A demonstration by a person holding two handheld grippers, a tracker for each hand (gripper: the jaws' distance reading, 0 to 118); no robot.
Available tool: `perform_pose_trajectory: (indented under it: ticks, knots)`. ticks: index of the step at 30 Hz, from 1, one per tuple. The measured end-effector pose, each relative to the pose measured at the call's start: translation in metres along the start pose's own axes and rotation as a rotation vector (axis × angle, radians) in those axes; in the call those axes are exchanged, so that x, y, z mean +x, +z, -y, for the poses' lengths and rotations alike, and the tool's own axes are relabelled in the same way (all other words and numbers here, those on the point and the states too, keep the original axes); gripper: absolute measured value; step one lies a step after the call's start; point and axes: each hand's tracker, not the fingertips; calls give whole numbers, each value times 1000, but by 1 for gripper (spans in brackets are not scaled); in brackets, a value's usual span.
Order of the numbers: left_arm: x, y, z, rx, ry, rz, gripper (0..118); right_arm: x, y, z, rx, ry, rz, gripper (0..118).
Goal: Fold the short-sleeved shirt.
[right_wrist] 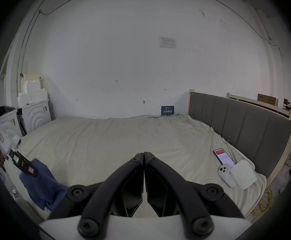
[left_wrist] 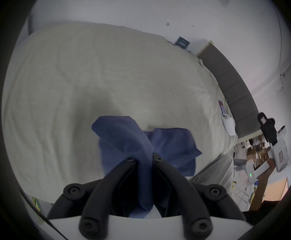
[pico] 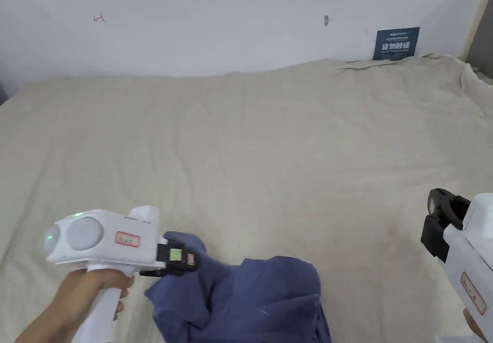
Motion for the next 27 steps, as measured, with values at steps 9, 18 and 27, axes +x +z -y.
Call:
perform_pose_trajectory:
  ticks: [9,18,27]
  knots:
    - [88,-84,-8,-126,-136,27,10,17,9,1,8,-5,36,0]
    - [129,-157,8,-225,-183,-15,10,23,15,5,-4,-1,58,0]
    - [132,-141,10,-148,-135,12,110,24,16,3,-5,1,62,0]
